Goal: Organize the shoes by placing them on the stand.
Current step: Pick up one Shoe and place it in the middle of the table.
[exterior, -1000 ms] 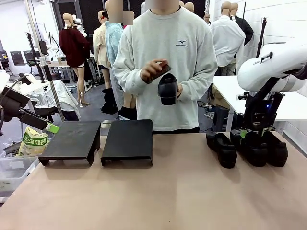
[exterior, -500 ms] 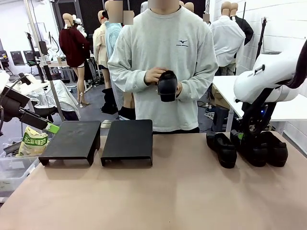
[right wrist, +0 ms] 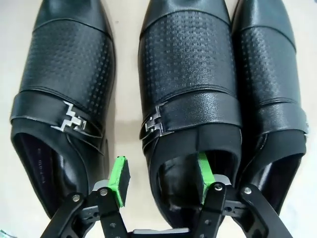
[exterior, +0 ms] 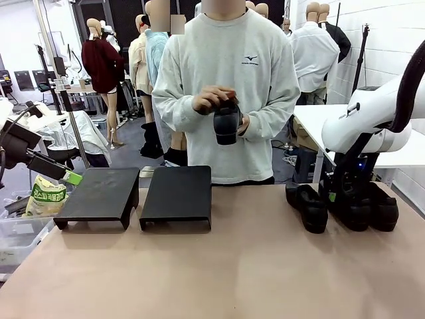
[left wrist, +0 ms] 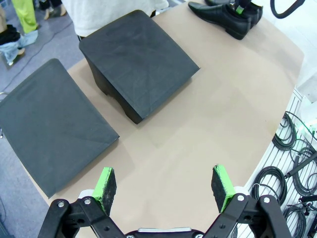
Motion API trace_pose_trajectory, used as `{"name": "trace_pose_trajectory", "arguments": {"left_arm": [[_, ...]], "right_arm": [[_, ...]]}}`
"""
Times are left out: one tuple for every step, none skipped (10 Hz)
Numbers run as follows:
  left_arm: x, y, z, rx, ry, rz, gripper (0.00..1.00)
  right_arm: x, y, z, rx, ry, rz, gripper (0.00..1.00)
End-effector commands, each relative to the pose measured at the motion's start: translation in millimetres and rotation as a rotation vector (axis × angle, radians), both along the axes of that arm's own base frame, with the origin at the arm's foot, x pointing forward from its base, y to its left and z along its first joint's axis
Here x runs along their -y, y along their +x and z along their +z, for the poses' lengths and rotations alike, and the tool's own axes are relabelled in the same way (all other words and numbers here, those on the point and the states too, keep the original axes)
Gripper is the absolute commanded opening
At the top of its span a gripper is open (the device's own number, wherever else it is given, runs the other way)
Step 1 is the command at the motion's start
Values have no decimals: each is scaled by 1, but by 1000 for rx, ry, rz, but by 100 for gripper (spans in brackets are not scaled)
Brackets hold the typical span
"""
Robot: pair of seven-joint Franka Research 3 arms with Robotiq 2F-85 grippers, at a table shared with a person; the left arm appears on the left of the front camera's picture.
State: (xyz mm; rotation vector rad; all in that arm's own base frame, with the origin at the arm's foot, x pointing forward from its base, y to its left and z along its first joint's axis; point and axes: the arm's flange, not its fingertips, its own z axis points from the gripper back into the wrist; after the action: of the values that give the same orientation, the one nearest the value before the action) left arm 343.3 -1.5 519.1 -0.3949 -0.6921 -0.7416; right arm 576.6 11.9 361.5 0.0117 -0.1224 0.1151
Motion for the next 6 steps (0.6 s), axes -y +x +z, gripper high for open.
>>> {"name": "trace_pose_trajectory", "arguments": {"left_arm": [[-3,1,-1,6,-10,-21,100],[-3,1,-1,6,-10,-21,100],[-3,1,-1,6,-10,-21,100],[-3,1,-1,6,-10,-21,100],[-3,1,-1,6,-10,-21,100],[-3,1,-1,6,-10,-21,100]], "right_arm": [[-2,7,-8,-15,-43,-25,67],[-2,8,-10,-9,-55,-29,67],[-3,8,-11,-6,-62,-25,67],[-3,8,-12,0,-63,-30,52],[-5,9,-13,6,-75,-35,37],[-5,9,-14,9,-85,-39,22]]}}
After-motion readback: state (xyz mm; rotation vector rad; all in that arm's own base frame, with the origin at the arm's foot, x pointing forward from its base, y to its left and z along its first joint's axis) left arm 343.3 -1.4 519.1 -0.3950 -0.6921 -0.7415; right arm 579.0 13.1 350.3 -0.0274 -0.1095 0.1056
